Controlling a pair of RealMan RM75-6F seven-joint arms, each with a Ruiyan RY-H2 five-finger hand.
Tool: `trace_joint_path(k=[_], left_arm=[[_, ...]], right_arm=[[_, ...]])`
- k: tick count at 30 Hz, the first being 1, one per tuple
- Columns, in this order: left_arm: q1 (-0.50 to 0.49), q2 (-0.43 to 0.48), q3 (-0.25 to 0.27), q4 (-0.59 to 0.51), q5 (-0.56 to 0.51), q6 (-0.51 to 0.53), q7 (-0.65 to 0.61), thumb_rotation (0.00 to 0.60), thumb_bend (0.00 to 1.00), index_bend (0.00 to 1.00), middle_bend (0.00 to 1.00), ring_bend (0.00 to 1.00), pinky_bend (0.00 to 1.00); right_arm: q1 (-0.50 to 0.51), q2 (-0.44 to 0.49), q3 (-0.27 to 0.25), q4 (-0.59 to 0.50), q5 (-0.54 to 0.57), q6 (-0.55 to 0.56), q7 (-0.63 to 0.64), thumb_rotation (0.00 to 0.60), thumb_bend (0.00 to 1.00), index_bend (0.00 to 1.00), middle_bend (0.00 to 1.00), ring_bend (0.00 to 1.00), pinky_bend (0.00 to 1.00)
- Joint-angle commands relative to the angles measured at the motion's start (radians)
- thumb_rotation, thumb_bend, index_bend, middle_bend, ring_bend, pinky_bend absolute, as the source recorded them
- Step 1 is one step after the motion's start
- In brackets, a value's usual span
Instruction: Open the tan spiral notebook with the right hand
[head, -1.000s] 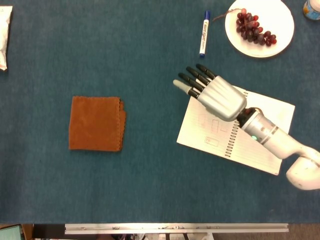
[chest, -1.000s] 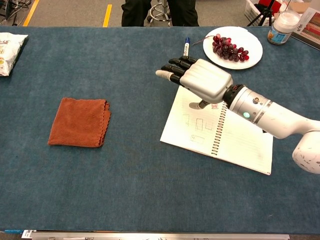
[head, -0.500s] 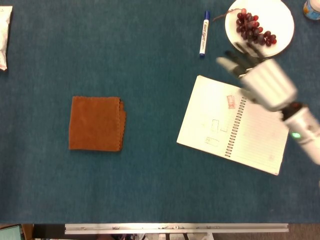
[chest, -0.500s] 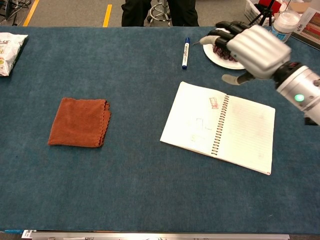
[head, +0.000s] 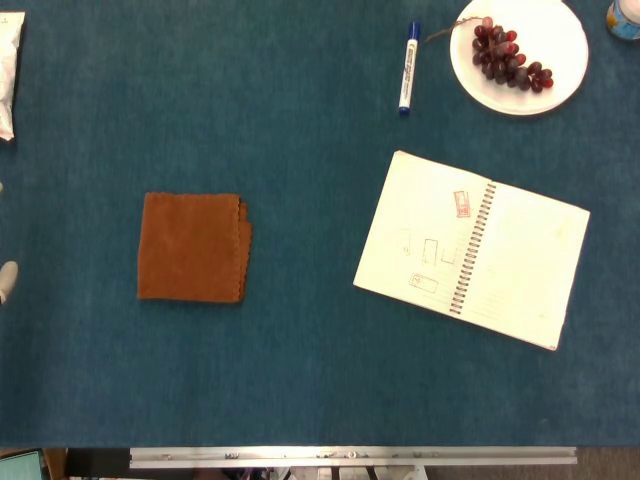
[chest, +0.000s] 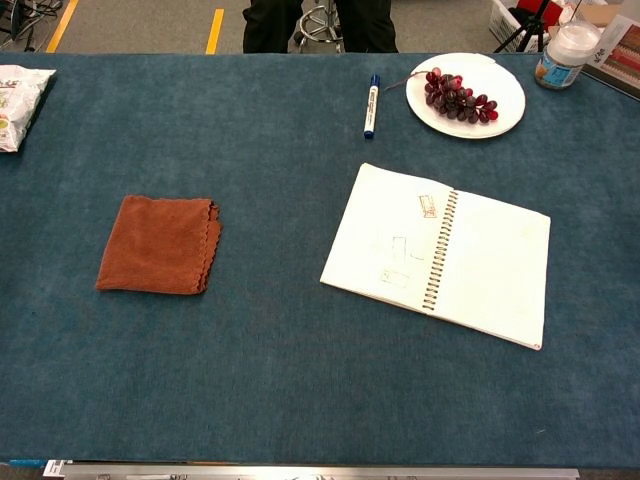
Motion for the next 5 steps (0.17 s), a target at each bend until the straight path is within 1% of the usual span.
trace_joint_path(k=[1,5], left_arm=[[-0.004,-0.004,-0.002,-0.001,0.005,0.001,0.003,0.6,0.26,0.17,0.1,0.1,0.06],[-0.01,-0.01,-0.005,-0.002,0.009,0.003,0.008,0.6,0.26,0.17,0.1,0.1,0.06]], right_arm=[[-0.056,0.025,-0.019,-0.013,0.019,0.036,0.022,0.6,0.31,0.5,0.4,0.3,0.41],[-0.084,0.03,-0.019,-0.014,0.029,0.038,0.033,0.6,0.31,0.5,0.4,0.3,0.41]])
